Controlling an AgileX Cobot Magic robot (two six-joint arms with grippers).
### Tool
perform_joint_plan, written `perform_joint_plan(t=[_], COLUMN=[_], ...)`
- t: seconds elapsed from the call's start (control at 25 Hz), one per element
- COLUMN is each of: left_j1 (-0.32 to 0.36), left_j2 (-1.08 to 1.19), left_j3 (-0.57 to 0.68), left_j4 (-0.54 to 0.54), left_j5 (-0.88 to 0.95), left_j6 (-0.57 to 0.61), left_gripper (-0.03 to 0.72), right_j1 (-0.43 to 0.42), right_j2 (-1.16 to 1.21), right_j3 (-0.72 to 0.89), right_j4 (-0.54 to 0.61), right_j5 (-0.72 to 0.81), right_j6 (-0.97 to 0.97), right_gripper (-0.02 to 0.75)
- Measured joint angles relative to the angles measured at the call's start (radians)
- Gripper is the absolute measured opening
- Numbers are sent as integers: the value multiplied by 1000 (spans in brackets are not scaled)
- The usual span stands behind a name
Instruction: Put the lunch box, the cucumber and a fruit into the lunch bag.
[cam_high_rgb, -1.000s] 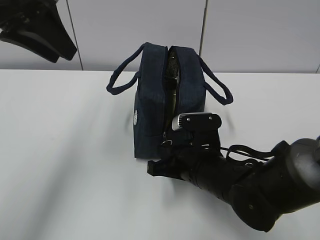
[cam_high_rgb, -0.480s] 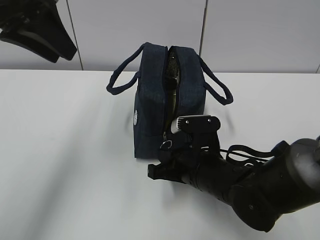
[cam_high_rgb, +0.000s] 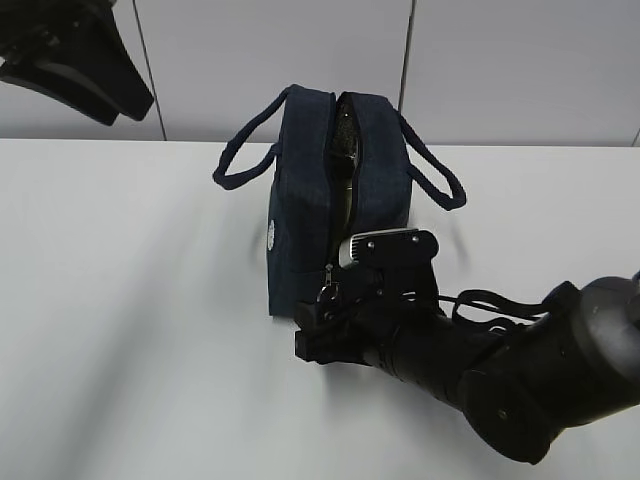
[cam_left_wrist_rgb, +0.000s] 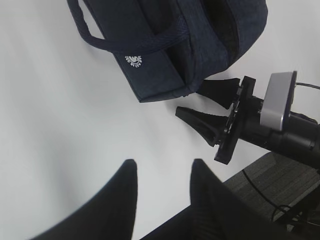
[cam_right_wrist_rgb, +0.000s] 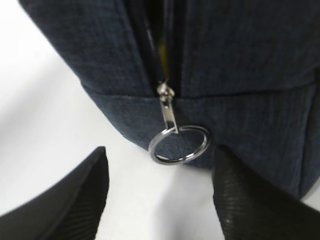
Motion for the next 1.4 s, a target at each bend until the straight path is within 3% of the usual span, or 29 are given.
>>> perform_joint_plan(t=[0.4, 1.4], left_j1=[0, 0], left_j2=[0, 0], left_j3=[0, 0], left_j4=[0, -11], left_j5=[0, 0], left_j6=[0, 0], left_gripper=[239, 239], right_j1=[0, 0], right_j2=[0, 2], right_j3=[0, -25], right_j4=[8, 24], right_j5=[-60, -56], right_j6=[-167, -181], right_gripper=[497, 431])
